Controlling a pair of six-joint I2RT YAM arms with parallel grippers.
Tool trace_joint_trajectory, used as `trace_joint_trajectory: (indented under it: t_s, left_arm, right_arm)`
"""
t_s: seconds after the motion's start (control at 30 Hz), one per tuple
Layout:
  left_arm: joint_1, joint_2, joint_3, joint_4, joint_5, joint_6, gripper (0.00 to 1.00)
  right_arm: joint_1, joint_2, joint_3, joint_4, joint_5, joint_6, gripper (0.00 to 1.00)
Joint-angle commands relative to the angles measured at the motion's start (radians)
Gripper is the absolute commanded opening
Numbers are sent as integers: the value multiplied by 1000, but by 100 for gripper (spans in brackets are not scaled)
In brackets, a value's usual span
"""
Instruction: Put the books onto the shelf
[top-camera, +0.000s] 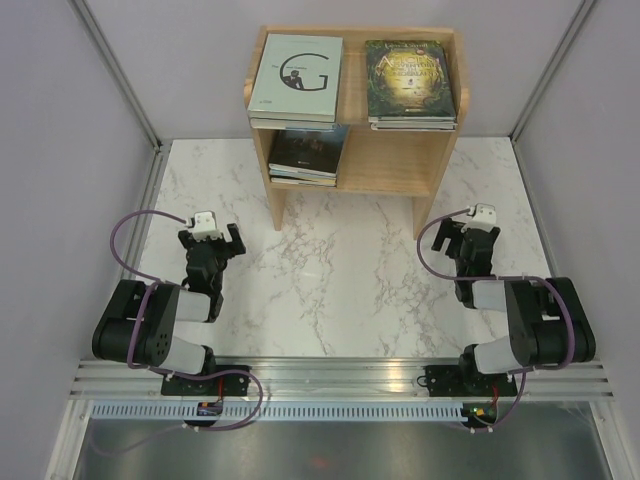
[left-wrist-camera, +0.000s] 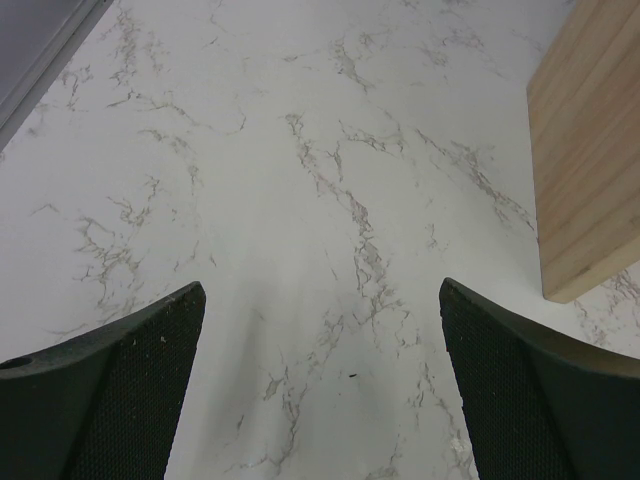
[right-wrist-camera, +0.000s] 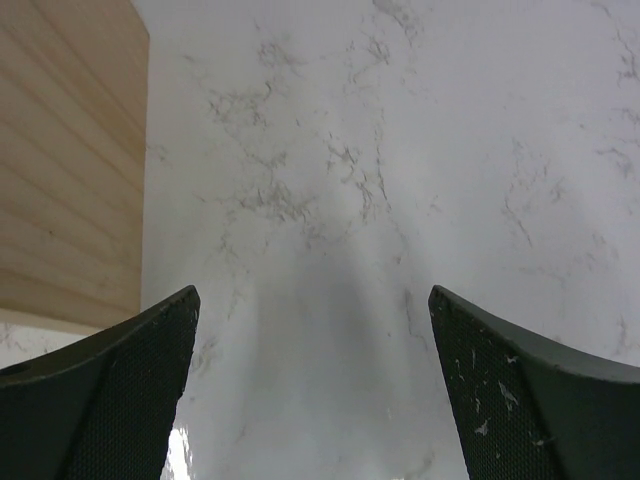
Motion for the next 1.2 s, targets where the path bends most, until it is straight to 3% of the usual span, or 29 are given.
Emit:
trace_joint_trajectory:
  t_s: [0.0,0.03,0.1,0.17,0.2,0.23,0.3,0.4,0.57,1.17]
  left_arm:
    - [3,-4,-5,77,-4,55,100]
    - [3,-6,-3,77,-4,54,100]
    - [3,-6,-3,79,-2,55,100]
    - [3,-6,-5,79,-4,55,100]
    - [3,-7,-3,77,-4,55,100]
    - [3,-4,-3,79,-4,55,100]
    - [3,-7,-5,77,-4,54,100]
    - [3,-6,-3,77,-4,55,100]
    - [5,-6,-3,79,-4,55,100]
    - [5,-7,-5,79,-4,54,100]
  right_arm:
    - [-16,102,29,279,-92,-54,98]
    - [2,104,52,228,-106,-80,98]
    - [4,99,8,287,-87,-77,98]
    - [6,150,-116,580,-42,-59,98]
    - [1,154,-123,615,-28,-44,98]
    - [9,115,-80,456,-11,-50,98]
    - [23,142,-97,537,7,-60,98]
    - [36,121,-103,522,22,-73,98]
    - [64,119,-88,496,-77,-139,98]
    - [63,122,-78,479,-77,-137,98]
